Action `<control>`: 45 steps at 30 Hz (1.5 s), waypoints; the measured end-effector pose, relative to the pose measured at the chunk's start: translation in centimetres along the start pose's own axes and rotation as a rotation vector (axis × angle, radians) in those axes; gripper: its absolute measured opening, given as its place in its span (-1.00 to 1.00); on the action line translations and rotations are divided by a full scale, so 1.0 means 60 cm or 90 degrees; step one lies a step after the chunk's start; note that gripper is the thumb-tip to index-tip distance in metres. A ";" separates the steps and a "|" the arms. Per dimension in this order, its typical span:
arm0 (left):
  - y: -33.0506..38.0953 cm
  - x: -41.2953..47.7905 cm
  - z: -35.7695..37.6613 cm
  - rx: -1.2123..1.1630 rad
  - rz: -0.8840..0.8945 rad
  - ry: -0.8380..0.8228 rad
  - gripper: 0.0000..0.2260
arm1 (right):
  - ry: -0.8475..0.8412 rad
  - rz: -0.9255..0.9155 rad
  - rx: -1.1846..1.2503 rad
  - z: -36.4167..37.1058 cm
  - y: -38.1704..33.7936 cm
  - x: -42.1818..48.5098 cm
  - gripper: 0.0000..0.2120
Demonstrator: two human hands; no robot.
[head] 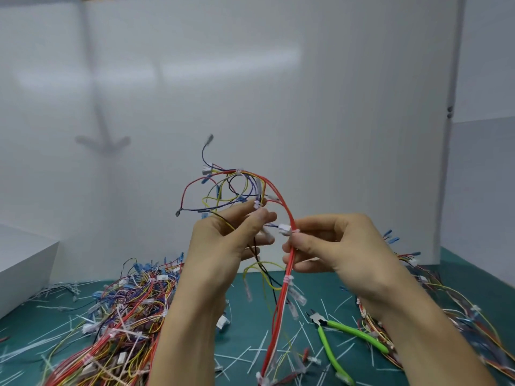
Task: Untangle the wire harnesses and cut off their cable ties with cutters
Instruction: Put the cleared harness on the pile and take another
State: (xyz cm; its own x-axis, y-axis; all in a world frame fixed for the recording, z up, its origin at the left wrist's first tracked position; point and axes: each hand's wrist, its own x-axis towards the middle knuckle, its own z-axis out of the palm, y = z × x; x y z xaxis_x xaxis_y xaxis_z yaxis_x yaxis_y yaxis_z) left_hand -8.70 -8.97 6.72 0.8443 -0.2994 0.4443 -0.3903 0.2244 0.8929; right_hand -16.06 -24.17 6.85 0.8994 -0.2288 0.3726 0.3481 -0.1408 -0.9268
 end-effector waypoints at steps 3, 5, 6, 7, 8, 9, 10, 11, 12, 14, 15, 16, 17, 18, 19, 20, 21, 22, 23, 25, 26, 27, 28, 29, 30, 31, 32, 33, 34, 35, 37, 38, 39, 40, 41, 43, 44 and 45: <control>-0.002 -0.001 -0.002 0.015 -0.039 -0.038 -0.79 | 0.031 -0.007 0.041 -0.003 -0.002 0.000 -0.86; -0.004 -0.001 -0.004 0.036 -0.073 -0.059 -0.81 | 0.045 -0.012 0.062 -0.006 -0.003 0.000 -0.84; -0.005 -0.002 -0.005 0.057 -0.087 -0.078 -0.78 | 0.052 -0.015 0.071 -0.007 -0.003 0.001 -0.84; -0.006 -0.003 -0.006 0.075 -0.101 -0.098 -0.75 | 0.058 -0.018 0.074 -0.009 -0.003 0.001 -0.83; -0.006 -0.004 -0.007 0.086 -0.115 -0.117 -0.73 | 0.062 -0.021 0.072 -0.011 -0.004 0.001 -0.83; -0.007 -0.006 -0.009 0.087 -0.129 -0.134 -0.73 | 0.065 -0.024 0.069 -0.013 -0.004 0.002 -0.83; -0.007 -0.007 -0.013 0.081 -0.142 -0.153 -0.74 | 0.067 -0.026 0.063 -0.015 -0.004 0.002 -0.83; -0.008 -0.008 -0.017 0.075 -0.153 -0.171 -0.75 | 0.070 -0.029 0.058 -0.017 -0.004 0.002 -0.83; -0.008 -0.008 -0.022 0.071 -0.159 -0.189 -0.75 | 0.073 -0.031 0.054 -0.020 -0.004 0.002 -0.83; -0.009 -0.009 -0.032 0.069 -0.160 -0.228 -0.68 | 0.081 -0.035 0.056 -0.026 -0.003 0.002 -0.83; -0.010 -0.010 -0.036 0.067 -0.156 -0.246 -0.62 | 0.086 -0.037 0.062 -0.029 -0.003 0.003 -0.83; -0.010 -0.011 -0.040 0.064 -0.151 -0.262 -0.58 | 0.090 -0.039 0.067 -0.031 -0.003 0.003 -0.83; -0.010 -0.012 -0.043 0.057 -0.142 -0.276 -0.55 | 0.094 -0.040 0.072 -0.034 -0.003 0.004 -0.83; -0.010 -0.013 -0.045 0.049 -0.132 -0.290 -0.53 | 0.097 -0.042 0.076 -0.036 -0.002 0.005 -0.84; -0.011 -0.014 -0.047 0.042 -0.121 -0.304 -0.50 | 0.100 -0.043 0.078 -0.038 -0.001 0.006 -0.84; -0.011 -0.015 -0.048 0.038 -0.109 -0.317 -0.48 | 0.102 -0.044 0.080 -0.039 0.000 0.006 -0.84; -0.011 -0.016 -0.047 0.037 -0.098 -0.324 -0.47 | 0.102 -0.046 0.084 -0.040 0.000 0.007 -0.85; -0.012 -0.016 -0.044 0.033 -0.089 -0.317 -0.49 | 0.102 -0.049 0.088 -0.040 0.001 0.007 -0.85; -0.011 -0.014 -0.040 0.025 -0.081 -0.296 -0.53 | 0.101 -0.052 0.090 -0.040 0.002 0.007 -0.85; -0.011 -0.008 -0.031 0.013 -0.063 -0.225 -0.66 | 0.094 -0.058 0.080 -0.040 0.002 0.007 -0.84; -0.012 -0.004 -0.026 0.017 -0.047 -0.188 -0.71 | 0.087 -0.060 0.070 -0.039 0.002 0.007 -0.84; -0.013 -0.001 -0.022 0.027 -0.030 -0.155 -0.76 | 0.080 -0.061 0.061 -0.038 0.002 0.006 -0.85; -0.014 0.001 -0.017 0.036 -0.016 -0.126 -0.79 | 0.070 -0.061 0.053 -0.037 0.003 0.006 -0.85; -0.015 0.002 -0.011 0.039 -0.008 -0.102 -0.81 | 0.060 -0.060 0.044 -0.035 0.004 0.006 -0.86; -0.016 0.003 -0.005 0.036 -0.004 -0.082 -0.83 | 0.051 -0.060 0.031 -0.032 0.004 0.006 -0.86; -0.016 0.004 0.000 0.029 -0.005 -0.067 -0.85 | 0.042 -0.059 0.020 -0.029 0.006 0.007 -0.86; -0.016 0.004 0.006 0.021 -0.006 -0.055 -0.86 | 0.035 -0.057 0.014 -0.025 0.007 0.008 -0.85; -0.017 0.004 0.009 0.014 -0.008 -0.045 -0.87 | 0.026 -0.054 0.012 -0.022 0.008 0.010 -0.85; -0.017 0.004 0.011 0.010 -0.007 -0.037 -0.88 | 0.012 -0.051 0.007 -0.020 0.008 0.011 -0.85; -0.017 0.005 0.012 0.009 -0.003 -0.032 -0.87 | -0.004 -0.050 -0.009 -0.019 0.009 0.011 -0.87; -0.018 0.004 0.011 0.007 0.004 -0.038 -0.85 | -0.040 -0.053 -0.059 -0.018 0.010 0.012 -0.89; -0.017 0.003 0.010 0.002 0.001 -0.048 -0.83 | -0.051 -0.056 -0.079 -0.018 0.010 0.011 -0.89; -0.016 0.002 0.010 -0.002 -0.007 -0.060 -0.80 | -0.055 -0.058 -0.091 -0.018 0.010 0.012 -0.90; -0.015 0.000 0.009 0.000 -0.018 -0.075 -0.78 | -0.053 -0.059 -0.097 -0.018 0.011 0.012 -0.90; -0.014 -0.002 0.008 0.006 -0.030 -0.093 -0.75 | -0.046 -0.060 -0.097 -0.017 0.012 0.012 -0.90; -0.010 -0.005 0.006 0.016 -0.053 -0.148 -0.66 | -0.028 -0.066 -0.090 -0.016 0.014 0.014 -0.92; -0.007 -0.007 0.005 0.022 -0.062 -0.176 -0.61 | -0.020 -0.069 -0.087 -0.016 0.015 0.014 -0.93; -0.005 -0.007 0.005 0.031 -0.066 -0.193 -0.56 | -0.014 -0.071 -0.087 -0.016 0.016 0.015 -0.94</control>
State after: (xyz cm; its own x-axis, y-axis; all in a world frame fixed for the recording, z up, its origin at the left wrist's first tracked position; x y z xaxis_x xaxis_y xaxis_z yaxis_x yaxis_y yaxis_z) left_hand -9.06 -9.17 6.30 0.7360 -0.5822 0.3455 -0.3315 0.1351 0.9337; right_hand -15.20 -25.43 6.35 0.8635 -0.1832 0.4700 0.4083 -0.2934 -0.8644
